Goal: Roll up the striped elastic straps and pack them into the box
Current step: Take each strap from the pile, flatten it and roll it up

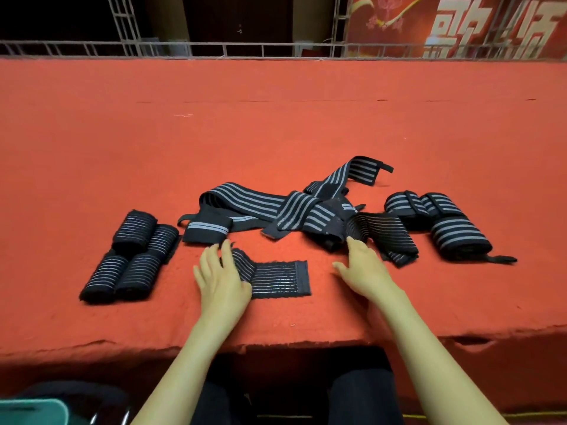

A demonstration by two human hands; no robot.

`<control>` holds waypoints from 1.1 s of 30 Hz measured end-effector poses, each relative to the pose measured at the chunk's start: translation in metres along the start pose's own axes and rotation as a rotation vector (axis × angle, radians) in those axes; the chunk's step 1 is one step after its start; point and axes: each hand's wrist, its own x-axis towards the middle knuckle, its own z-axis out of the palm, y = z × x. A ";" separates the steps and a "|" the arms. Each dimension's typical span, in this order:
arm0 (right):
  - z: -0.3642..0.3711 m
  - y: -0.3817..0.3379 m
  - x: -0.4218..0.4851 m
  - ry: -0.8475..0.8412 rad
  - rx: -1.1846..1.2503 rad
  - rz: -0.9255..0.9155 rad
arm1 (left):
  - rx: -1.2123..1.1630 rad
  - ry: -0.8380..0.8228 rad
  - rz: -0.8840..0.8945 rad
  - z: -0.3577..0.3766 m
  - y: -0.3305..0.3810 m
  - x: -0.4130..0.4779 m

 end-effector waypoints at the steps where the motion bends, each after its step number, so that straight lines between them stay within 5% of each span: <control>1: 0.001 -0.005 -0.008 0.053 -0.016 -0.036 | 0.007 0.078 0.098 0.003 0.002 0.001; 3: 0.006 -0.014 -0.023 0.110 -0.009 -0.108 | -0.071 0.054 0.280 0.005 0.014 0.006; 6: 0.019 -0.022 -0.036 0.027 0.030 -0.147 | -0.116 -0.321 0.433 0.016 0.041 0.018; 10: 0.034 -0.021 -0.044 -0.012 -0.024 -0.168 | 0.065 -0.599 0.391 0.032 0.063 0.036; 14: 0.040 -0.014 -0.047 0.030 0.131 -0.202 | 0.037 -0.541 0.355 0.021 0.069 0.046; 18: 0.037 -0.022 -0.056 0.009 0.529 -0.187 | -0.278 -0.396 0.370 0.001 0.069 0.046; 24: 0.034 -0.049 -0.043 0.159 1.236 -0.023 | -0.854 -0.190 0.136 -0.035 0.092 0.047; 27: 0.025 -0.054 -0.037 0.176 1.180 -0.094 | -1.251 -0.157 -0.065 -0.054 0.099 0.052; 33: 0.027 -0.051 -0.026 0.161 1.071 -0.115 | -1.553 -0.238 -0.226 -0.066 0.096 0.048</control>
